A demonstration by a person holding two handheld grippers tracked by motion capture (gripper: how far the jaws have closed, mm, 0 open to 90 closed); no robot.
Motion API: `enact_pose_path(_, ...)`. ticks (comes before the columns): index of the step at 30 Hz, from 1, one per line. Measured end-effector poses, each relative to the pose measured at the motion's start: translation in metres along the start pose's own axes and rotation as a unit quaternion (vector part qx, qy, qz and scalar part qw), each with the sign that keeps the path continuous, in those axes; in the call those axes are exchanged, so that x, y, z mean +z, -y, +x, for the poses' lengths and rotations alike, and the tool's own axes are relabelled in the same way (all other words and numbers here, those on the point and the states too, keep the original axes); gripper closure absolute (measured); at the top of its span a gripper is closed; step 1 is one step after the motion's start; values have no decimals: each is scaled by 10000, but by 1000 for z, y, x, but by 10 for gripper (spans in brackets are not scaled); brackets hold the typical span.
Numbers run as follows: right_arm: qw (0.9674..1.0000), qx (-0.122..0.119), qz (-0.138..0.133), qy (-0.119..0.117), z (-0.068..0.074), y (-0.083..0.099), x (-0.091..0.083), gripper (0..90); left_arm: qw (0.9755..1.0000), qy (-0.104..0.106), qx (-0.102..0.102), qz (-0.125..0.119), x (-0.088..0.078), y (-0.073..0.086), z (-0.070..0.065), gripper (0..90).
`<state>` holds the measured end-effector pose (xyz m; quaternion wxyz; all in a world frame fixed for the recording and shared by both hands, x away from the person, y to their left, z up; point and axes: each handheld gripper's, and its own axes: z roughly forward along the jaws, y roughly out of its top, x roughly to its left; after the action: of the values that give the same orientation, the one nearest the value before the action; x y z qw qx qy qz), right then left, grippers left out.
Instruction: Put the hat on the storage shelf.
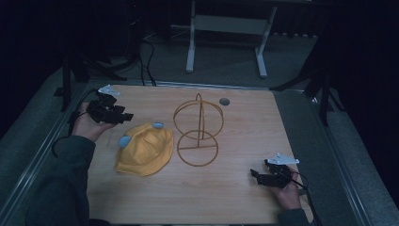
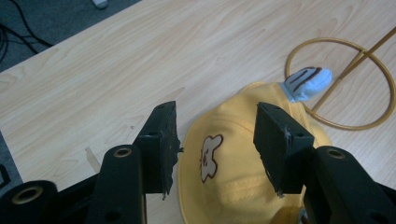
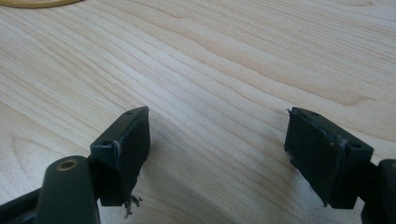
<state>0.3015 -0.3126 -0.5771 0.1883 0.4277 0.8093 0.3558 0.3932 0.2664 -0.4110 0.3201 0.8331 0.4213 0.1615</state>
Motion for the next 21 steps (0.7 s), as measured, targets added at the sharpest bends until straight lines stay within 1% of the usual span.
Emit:
enact_pose_path(4, 10000, 1, 1, 0, 0, 0, 0, 220, 9999, -15, -76, -68, -2, 0, 2, 501)
enact_pose_path(5, 10000, 1, 0, 0, 0, 0, 0, 220, 9998, 11, -185, -121, -3, 0, 3, 509)
enact_pose_path(9, 10000, 0, 3, -2, 0, 0, 0, 220, 9996, 17, -258, -105, -5, 0, 4, 514)
enact_pose_path(14, 10000, 2, 1, 3, 0, 0, 0, 221, 9997, -2, -226, -14, -5, -2, 6, 523)
enact_pose_path(21, 10000, 0, 0, 1, 0, 0, 0, 221, 9999, 83, -143, -10, -10, -4, 3, 523)
